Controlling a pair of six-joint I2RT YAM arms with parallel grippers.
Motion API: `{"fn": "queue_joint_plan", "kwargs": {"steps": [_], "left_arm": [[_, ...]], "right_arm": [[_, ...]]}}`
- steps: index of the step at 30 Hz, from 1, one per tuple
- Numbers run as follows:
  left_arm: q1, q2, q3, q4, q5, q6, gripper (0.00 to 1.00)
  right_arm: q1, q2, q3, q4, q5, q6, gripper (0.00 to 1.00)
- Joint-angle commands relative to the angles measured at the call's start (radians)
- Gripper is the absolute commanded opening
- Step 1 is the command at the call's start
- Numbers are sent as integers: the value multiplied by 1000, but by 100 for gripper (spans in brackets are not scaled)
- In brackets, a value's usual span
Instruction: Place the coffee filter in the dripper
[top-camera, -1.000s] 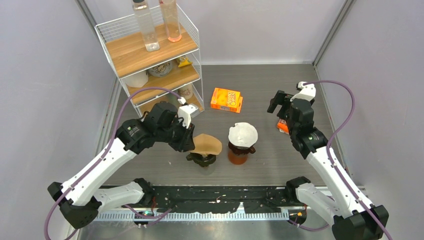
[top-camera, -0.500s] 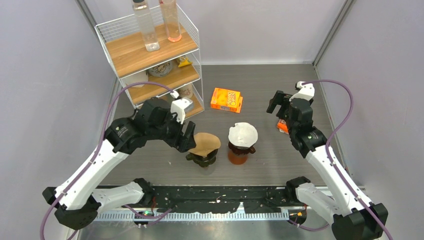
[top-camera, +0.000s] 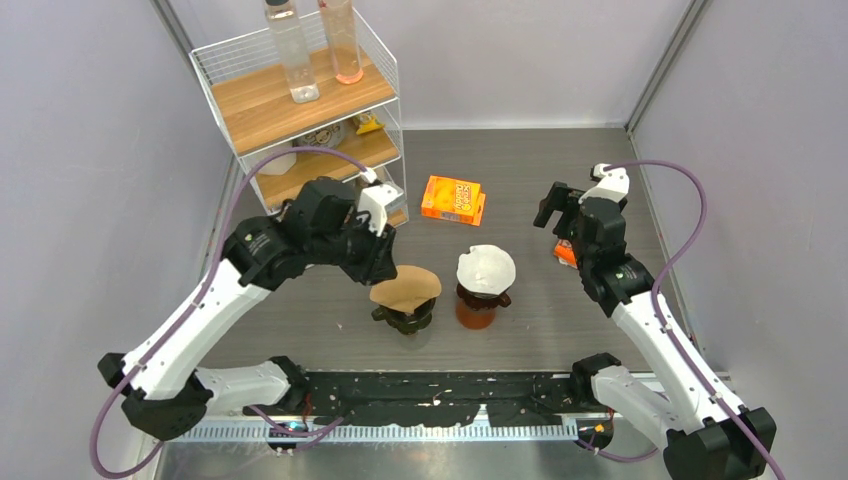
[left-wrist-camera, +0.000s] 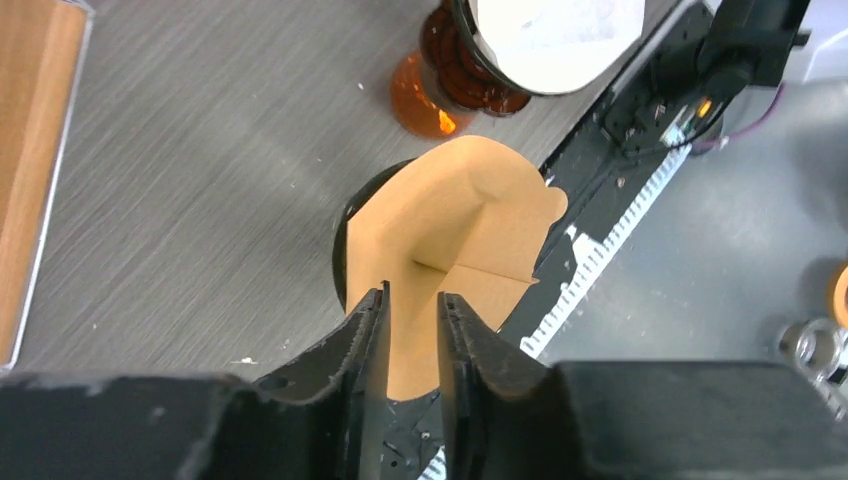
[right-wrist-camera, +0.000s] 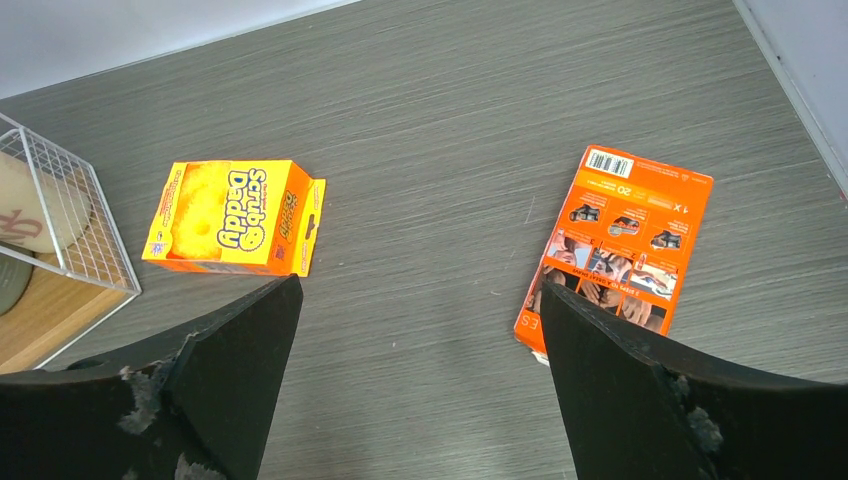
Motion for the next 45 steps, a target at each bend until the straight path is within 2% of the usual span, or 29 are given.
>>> {"fn": "queue_joint_plan", "kwargs": {"steps": [1, 4, 11, 23, 30, 41, 45], "left_arm": [[-23, 39, -25, 21, 74, 36, 23], [-29, 66, -32, 38, 99, 41, 14], [-44, 116, -55, 73, 110, 53, 8], [-67, 149, -97, 28, 227, 98, 3], [-85, 141, -131, 16, 203, 109, 6], [-117, 170, -114, 22, 6, 67, 6], [-137, 182, -106, 17, -6, 72, 6]], "right_arm": [[-4, -17, 5, 33, 17, -12, 95], [-4, -17, 5, 34, 13, -12, 95], [-4, -18, 6, 29, 12, -13, 95], [-4, -8, 7, 28, 18, -16, 96], [-4, -6, 10, 19, 38, -15, 95], [-3, -12, 7, 18, 46, -16, 95], [-3, -10, 7, 18, 49, -17, 95]]}}
